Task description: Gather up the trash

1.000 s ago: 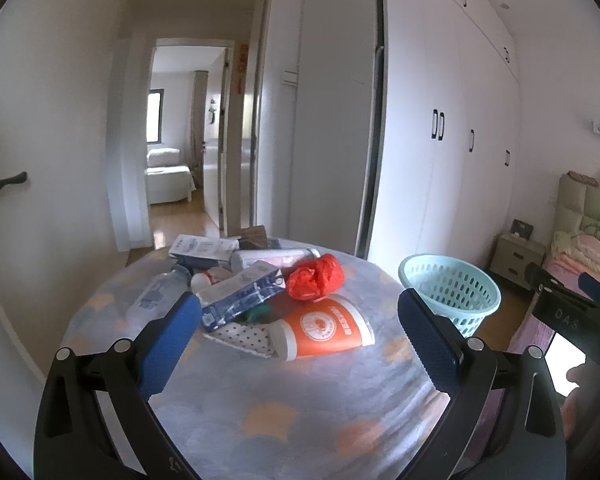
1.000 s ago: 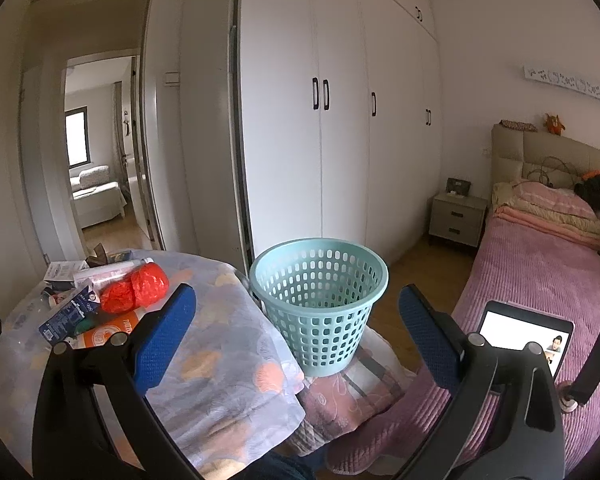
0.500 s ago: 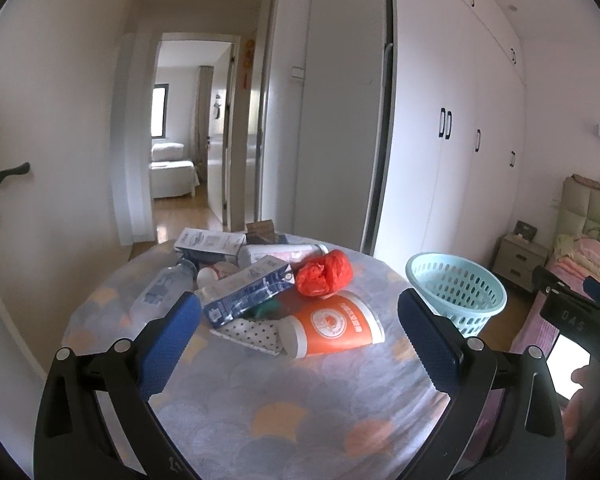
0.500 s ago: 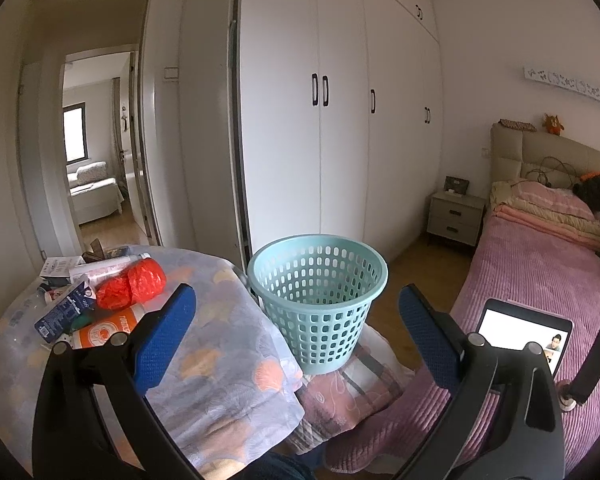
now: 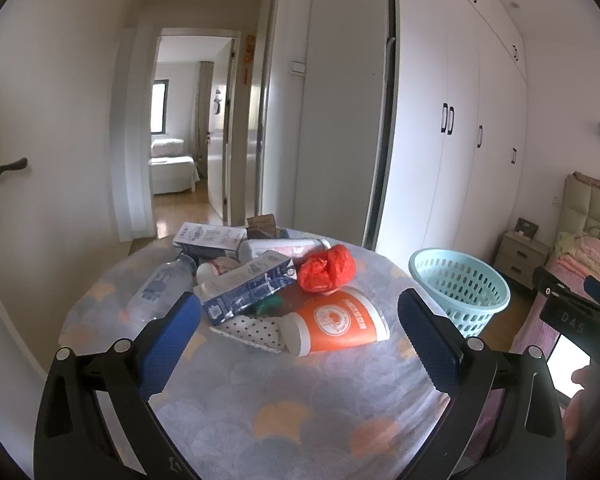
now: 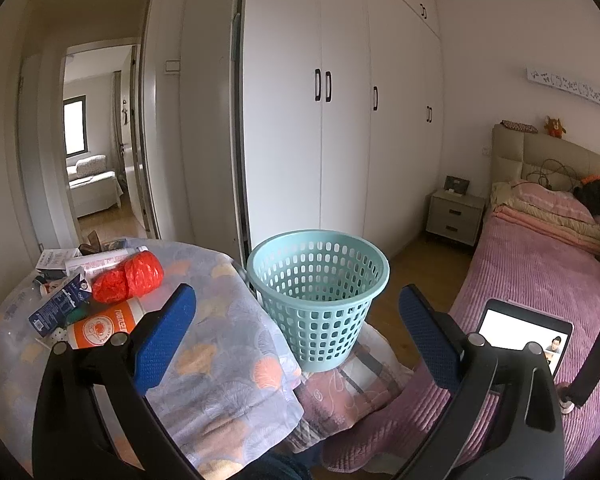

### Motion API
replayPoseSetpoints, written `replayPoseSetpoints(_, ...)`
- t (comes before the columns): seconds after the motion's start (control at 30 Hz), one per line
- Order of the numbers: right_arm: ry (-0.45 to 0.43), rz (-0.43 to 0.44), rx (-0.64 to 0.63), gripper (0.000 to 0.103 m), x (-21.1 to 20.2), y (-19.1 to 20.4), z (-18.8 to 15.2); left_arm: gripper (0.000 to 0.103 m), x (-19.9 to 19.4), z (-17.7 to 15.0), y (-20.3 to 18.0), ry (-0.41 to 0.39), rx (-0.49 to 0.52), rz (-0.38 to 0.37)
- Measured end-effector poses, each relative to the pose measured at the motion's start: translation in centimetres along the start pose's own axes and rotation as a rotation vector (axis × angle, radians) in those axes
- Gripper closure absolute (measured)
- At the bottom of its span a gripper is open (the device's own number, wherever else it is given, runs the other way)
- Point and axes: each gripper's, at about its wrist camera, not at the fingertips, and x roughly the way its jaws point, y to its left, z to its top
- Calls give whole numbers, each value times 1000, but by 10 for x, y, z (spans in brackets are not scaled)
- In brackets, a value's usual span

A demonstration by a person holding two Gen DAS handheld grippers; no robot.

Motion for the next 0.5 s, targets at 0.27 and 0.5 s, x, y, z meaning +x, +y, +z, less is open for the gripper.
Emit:
replayPoseSetpoints(0.27,17,14,-2,7,8,5,-3,8,4,2,23,-4,-14,51)
replayPoseSetpoints(0.5,37,59,-58,27,17,27,-6,8,13,5,85,21,-35,188)
